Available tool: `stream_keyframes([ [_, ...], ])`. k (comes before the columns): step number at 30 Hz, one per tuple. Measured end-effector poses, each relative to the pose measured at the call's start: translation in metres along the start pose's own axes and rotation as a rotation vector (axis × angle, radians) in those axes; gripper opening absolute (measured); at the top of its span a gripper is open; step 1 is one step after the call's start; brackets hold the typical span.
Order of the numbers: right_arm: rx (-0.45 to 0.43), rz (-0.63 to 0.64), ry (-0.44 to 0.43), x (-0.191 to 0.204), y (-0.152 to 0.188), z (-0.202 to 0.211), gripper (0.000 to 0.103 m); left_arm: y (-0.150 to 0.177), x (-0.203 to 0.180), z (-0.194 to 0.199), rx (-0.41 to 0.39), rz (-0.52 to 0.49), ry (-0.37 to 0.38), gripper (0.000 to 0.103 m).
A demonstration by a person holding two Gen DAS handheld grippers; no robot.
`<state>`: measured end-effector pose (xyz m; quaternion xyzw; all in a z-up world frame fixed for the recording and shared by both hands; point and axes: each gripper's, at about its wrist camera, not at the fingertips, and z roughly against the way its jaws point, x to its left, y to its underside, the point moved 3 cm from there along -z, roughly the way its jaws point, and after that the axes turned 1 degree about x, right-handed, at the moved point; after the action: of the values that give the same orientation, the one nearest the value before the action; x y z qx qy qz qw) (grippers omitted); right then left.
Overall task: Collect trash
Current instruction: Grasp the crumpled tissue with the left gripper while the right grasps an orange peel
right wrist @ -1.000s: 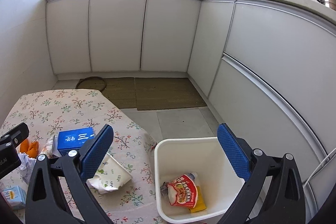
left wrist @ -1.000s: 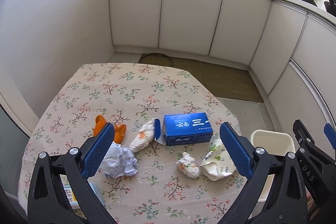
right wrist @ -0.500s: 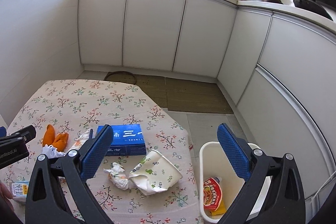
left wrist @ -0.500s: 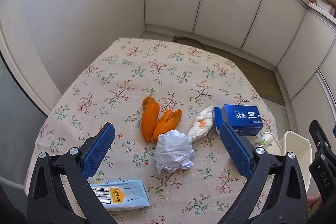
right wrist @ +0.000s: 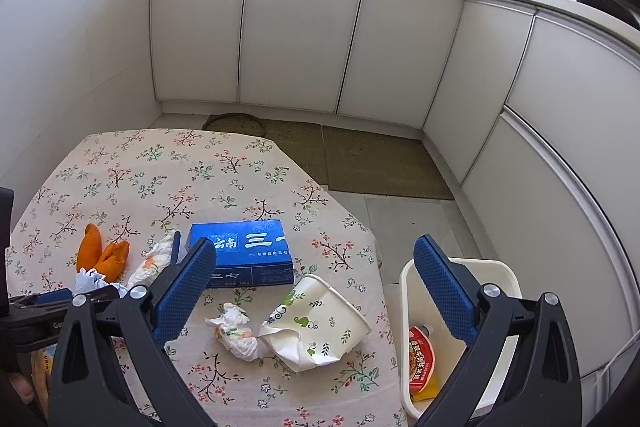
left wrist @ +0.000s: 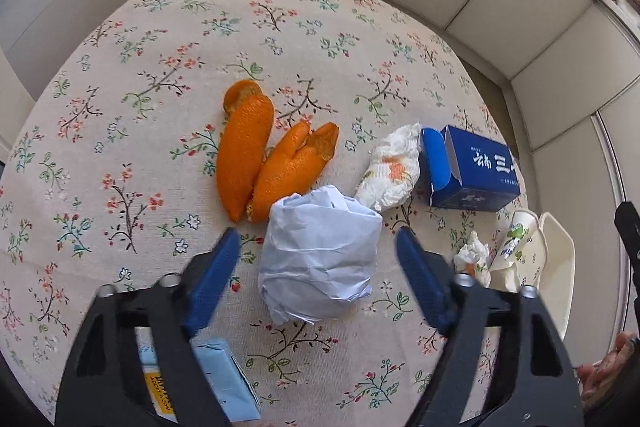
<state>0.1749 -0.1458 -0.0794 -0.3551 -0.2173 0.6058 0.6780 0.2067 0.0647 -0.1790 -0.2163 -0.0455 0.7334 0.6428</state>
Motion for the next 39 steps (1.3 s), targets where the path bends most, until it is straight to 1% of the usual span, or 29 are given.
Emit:
stream_keyframes([
  [1, 0.006, 0.001, -0.001, 0.001, 0.000, -0.002, 0.096, 0.001, 0.000, -0.001, 0.014, -0.007, -0.004, 0.054],
  [4, 0.031, 0.007, -0.019, 0.006, 0.001, -0.010, 0.096, 0.003, 0.004, 0.009, -0.007, -0.006, 0.021, 0.050],
  [6, 0.048, 0.014, -0.044, 0.011, 0.003, -0.014, 0.096, 0.002, 0.010, 0.023, -0.033, 0.005, 0.041, 0.049],
  [8, 0.073, 0.026, -0.080, 0.020, 0.004, -0.018, 0.096, -0.001, 0.020, 0.043, -0.076, 0.025, 0.052, 0.049],
  [9, 0.086, 0.034, -0.102, 0.025, 0.005, -0.020, 0.096, -0.004, 0.026, 0.055, -0.106, 0.033, 0.043, 0.049],
  [10, 0.101, 0.043, -0.126, 0.033, 0.005, -0.023, 0.096, -0.007, 0.033, 0.070, -0.149, 0.038, 0.018, 0.049],
  [13, 0.130, 0.091, -0.180, 0.061, 0.007, -0.030, 0.096, -0.013, 0.049, 0.108, -0.273, 0.033, -0.078, 0.049],
  [14, 0.136, 0.116, -0.195, 0.073, 0.008, -0.031, 0.096, -0.015, 0.053, 0.120, -0.312, 0.035, -0.099, 0.049],
  [17, 0.148, 0.166, -0.238, 0.108, 0.010, -0.033, 0.096, -0.020, 0.064, 0.149, -0.395, 0.045, -0.127, 0.049],
  [20, 0.173, 0.197, -0.286, 0.148, 0.010, -0.038, 0.096, -0.023, 0.073, 0.165, -0.440, 0.054, -0.148, 0.049],
  [23, 0.202, 0.215, -0.322, 0.185, 0.009, -0.046, 0.096, -0.025, 0.081, 0.178, -0.470, 0.069, -0.145, 0.049],
  [25, 0.219, 0.239, -0.337, 0.206, 0.008, -0.054, 0.096, -0.027, 0.085, 0.184, -0.488, 0.077, -0.146, 0.049],
  [28, 0.257, 0.277, -0.355, 0.234, 0.009, -0.069, 0.093, -0.026, 0.093, 0.194, -0.518, 0.083, -0.163, 0.050],
  [30, 0.289, 0.302, -0.361, 0.249, 0.010, -0.080, 0.084, -0.027, 0.099, 0.199, -0.536, 0.096, -0.167, 0.050],
  [32, 0.322, 0.332, -0.373, 0.263, 0.014, -0.090, 0.079, -0.026, 0.104, 0.205, -0.542, 0.112, -0.158, 0.050],
  [34, 0.345, 0.363, -0.370, 0.275, 0.019, -0.097, 0.069, -0.025, 0.109, 0.207, -0.542, 0.127, -0.154, 0.050],
  [35, 0.363, 0.383, -0.370, 0.282, 0.022, -0.101, 0.054, -0.026, 0.111, 0.207, -0.539, 0.130, -0.151, 0.050],
  [36, 0.380, 0.397, -0.370, 0.286, 0.026, -0.103, 0.034, -0.025, 0.112, 0.207, -0.537, 0.135, -0.150, 0.050],
  [37, 0.389, 0.405, -0.368, 0.288, 0.028, -0.105, 0.027, -0.026, 0.113, 0.207, -0.536, 0.141, -0.150, 0.050],
  [39, 0.385, 0.390, -0.391, 0.289, 0.029, -0.103, 0.021, -0.026, 0.116, 0.206, -0.534, 0.150, -0.154, 0.050],
])
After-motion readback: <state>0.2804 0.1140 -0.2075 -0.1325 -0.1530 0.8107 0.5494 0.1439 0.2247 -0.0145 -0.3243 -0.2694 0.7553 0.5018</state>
